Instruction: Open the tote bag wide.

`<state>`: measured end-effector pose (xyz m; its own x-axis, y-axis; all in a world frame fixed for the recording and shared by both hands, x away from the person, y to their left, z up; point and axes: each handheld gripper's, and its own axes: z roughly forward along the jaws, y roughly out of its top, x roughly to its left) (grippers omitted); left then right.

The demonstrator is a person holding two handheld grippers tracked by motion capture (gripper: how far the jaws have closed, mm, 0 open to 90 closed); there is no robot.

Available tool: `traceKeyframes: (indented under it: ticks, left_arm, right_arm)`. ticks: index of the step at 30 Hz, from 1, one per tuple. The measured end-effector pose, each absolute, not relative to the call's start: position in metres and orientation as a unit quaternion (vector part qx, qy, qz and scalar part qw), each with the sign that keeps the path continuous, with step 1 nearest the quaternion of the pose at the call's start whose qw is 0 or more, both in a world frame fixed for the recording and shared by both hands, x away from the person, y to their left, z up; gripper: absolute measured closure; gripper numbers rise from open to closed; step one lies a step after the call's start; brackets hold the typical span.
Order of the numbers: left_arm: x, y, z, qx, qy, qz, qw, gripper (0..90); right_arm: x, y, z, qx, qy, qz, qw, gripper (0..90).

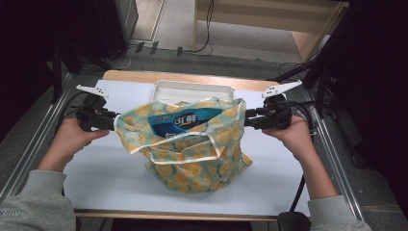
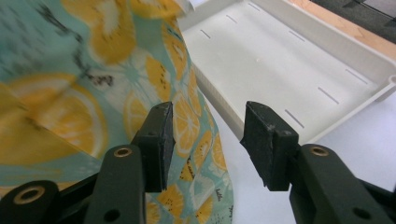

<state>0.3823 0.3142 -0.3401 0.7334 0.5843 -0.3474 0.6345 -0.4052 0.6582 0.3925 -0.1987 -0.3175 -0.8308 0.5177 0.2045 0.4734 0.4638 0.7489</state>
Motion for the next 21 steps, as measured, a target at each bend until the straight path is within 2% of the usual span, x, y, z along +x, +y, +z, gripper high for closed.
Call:
traceKeyframes:
  ticks: [21]
  left_arm:
    - [0.385, 0.305, -0.285, 0.842, 0.345, -0.008, 0.415, 45.8]
  right_arm:
    - [0.386, -0.194, -0.241, 0.262, 0.860, 0.436, 0.037, 54.4]
